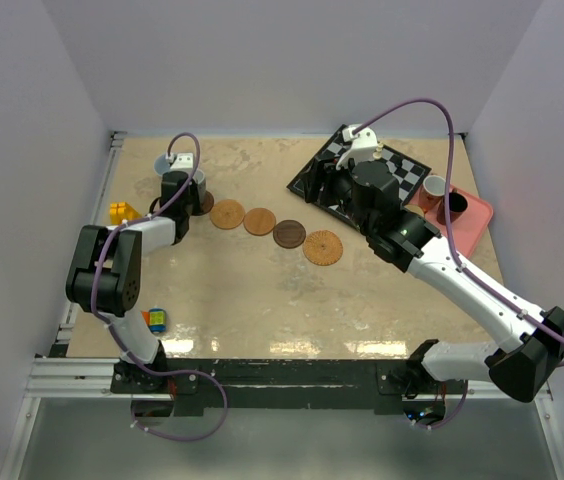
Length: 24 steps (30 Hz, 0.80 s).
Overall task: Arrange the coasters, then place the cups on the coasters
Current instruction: Place the cup on the coaster.
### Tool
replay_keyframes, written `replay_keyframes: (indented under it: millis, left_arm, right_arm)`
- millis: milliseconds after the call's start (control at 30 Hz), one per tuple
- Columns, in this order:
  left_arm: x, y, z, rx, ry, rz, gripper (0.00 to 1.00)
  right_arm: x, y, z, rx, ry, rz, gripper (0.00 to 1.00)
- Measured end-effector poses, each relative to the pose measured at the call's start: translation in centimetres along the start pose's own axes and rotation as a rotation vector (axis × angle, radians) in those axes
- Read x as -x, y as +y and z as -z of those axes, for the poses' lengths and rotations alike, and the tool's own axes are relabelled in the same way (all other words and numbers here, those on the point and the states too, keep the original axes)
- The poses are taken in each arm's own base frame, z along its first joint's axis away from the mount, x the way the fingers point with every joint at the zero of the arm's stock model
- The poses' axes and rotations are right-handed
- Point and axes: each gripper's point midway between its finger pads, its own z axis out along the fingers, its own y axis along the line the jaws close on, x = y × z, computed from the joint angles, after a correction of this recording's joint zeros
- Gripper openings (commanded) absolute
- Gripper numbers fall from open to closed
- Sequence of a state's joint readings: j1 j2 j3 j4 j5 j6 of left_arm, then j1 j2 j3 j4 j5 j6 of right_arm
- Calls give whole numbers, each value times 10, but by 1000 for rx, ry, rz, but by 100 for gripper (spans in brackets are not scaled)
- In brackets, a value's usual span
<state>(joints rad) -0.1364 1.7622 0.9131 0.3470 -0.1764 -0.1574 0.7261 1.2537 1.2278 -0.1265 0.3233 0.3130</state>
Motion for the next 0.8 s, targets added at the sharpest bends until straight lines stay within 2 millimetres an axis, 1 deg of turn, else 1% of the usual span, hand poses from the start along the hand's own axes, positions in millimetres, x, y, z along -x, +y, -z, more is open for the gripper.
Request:
replay_keyframes:
  millis: [467, 533, 800]
  left_arm:
    - [0, 0, 0, 3, 11, 11, 1]
    - [0, 0, 0, 5, 11, 15, 7]
    - [0, 0, 0, 11, 11, 31, 24]
  right_arm:
    - [0, 0, 0, 0, 0, 0, 64]
    - [0, 0, 0, 0, 0, 0, 64]
    - [0, 0, 0, 1, 0, 0, 64]
